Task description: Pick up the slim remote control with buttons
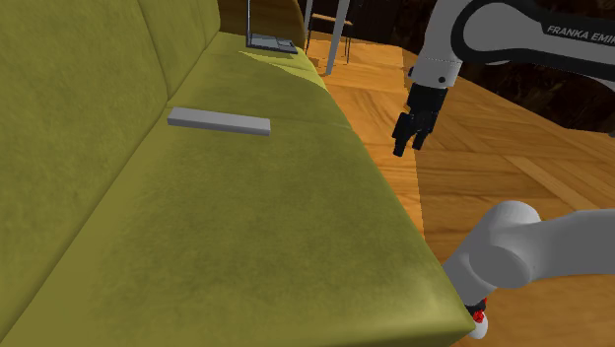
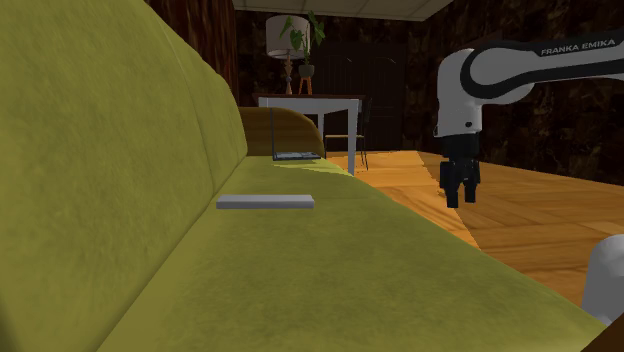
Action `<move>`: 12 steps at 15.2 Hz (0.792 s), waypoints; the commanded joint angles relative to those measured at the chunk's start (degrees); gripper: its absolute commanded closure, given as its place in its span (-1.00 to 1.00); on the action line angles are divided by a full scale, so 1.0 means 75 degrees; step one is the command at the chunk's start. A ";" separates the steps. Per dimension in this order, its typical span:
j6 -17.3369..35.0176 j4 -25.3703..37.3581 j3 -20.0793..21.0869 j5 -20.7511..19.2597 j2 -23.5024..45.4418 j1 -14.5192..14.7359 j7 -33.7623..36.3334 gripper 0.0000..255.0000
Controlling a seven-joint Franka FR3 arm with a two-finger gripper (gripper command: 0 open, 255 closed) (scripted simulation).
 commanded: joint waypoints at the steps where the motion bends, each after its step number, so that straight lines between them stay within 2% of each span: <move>1: 0.0000 0.0000 0.0000 0.0000 0.0000 0.0000 0.0000 -1.00; 12: 0.1120 0.2113 0.0606 0.0153 0.2792 0.0788 -0.0729 -1.00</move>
